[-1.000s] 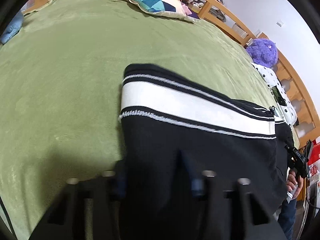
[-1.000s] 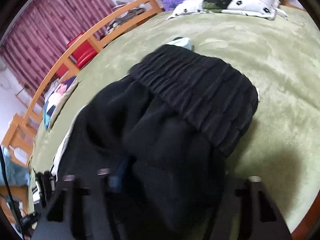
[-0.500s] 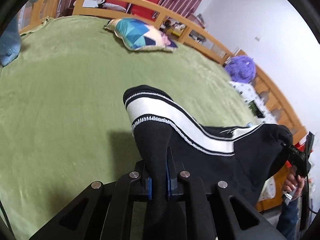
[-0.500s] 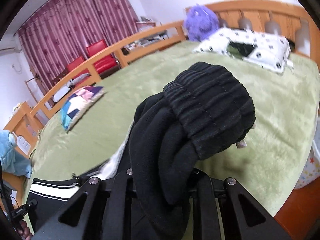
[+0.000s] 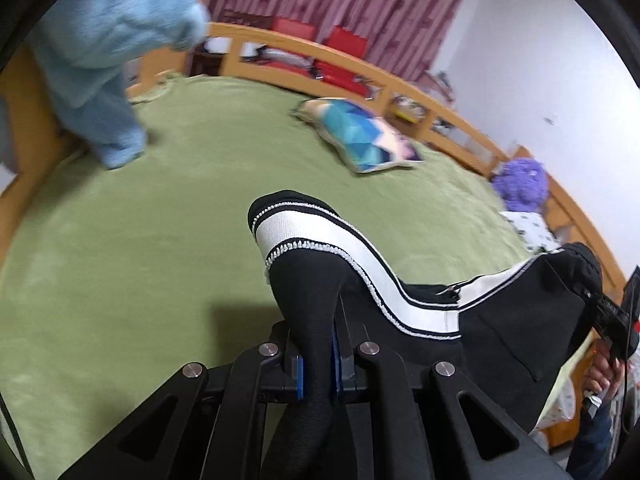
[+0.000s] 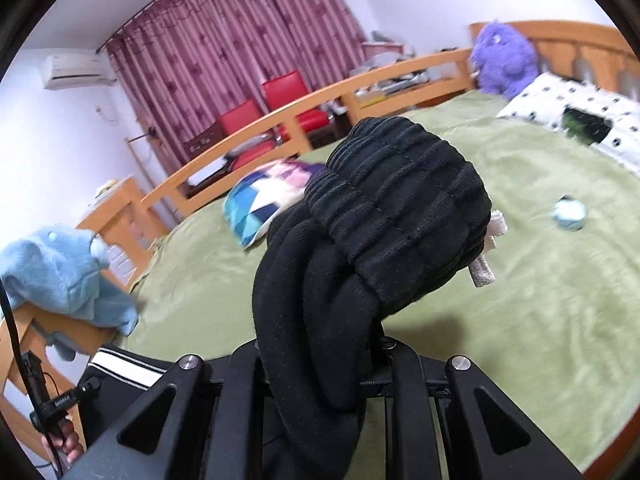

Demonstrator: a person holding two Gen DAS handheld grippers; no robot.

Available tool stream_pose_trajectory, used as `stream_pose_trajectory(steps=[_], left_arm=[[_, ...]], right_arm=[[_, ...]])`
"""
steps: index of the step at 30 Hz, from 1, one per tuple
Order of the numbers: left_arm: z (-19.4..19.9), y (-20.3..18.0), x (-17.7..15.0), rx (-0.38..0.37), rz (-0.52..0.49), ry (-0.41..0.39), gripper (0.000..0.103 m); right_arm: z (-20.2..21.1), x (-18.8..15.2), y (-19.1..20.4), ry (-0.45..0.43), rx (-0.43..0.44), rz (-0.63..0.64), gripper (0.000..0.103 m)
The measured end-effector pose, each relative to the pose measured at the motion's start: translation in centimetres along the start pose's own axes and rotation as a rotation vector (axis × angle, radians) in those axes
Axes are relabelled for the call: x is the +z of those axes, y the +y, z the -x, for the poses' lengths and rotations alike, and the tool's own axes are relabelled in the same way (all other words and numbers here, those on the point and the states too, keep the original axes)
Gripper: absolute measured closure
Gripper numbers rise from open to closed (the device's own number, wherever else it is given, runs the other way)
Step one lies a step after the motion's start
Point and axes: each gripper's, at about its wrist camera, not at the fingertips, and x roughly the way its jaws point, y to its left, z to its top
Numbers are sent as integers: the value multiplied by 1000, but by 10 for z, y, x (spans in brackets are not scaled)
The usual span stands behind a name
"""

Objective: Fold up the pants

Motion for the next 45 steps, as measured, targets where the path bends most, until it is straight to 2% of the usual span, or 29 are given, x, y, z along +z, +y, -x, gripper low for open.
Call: stream_pose_trajectory(steps=[2,3,4,6,8,9,12,14,16,18,20,21,24,28,32,34,37,39,41,42,43,45], left_arm=[[-10,24,-7,22,37,29,93],[-18,31,-12,28,49,50,93],[-25,39,-17,37,60,71,92],[-43,54,-31,95,70,107,86],[-55,62,-41,183,90,133,68],[-59,66,-43,203,105,151,66],[-58,70,-50,207,131,193,55],[-46,62,-59,217,116,177,40],[-32,54,-71,202,97,156,34],[-29,51,-85,190,72,176,33],[-31,44,-104,235,30,205,28],[-36,39,-118,281,-5,221,26],[-26,39,-134,279,11,187,25],[-6,54,-133,192,127,212,26],[10,56,-143,195,123,185,26],[15,58,-148,176,156,176,26],[21,63,-156,140,207,162,26],[24,63,-158,131,220,153,26],[26,62,-160,132,222,148,26],[25,61,-160,135,223,147,26],[24,59,-160,137,225,147,26],[23,56,-159,137,234,145,26]], right_arm=[[-23,-19,-7,61,-16,-5,85],[-31,-29,-11,78,-49,0,85],[-42,-42,-21,96,-122,12,83],[-61,-66,-51,164,-189,-28,77],[-70,-84,-76,235,-167,-100,73],[-69,-95,-89,252,-129,-135,72],[-61,-105,-94,270,-151,-105,60],[-55,-107,-89,264,-175,-85,55],[-44,-108,-85,252,-238,-44,49],[-36,-112,-83,239,-269,-6,43],[-26,-119,-83,241,-278,7,43],[-21,-124,-84,247,-274,4,43],[-4,-133,-84,263,-241,-4,43],[21,-135,-62,200,-189,38,43],[23,-131,-35,142,-126,109,43],[12,-131,-32,159,-151,127,43],[5,-133,-53,158,-202,48,43],[7,-130,-77,121,-227,-42,43],[3,-124,-103,95,-202,-157,35],[-5,-120,-112,103,-180,-191,23],[-16,-116,-121,125,-168,-225,19],[-52,-109,-146,211,-128,-348,18]])
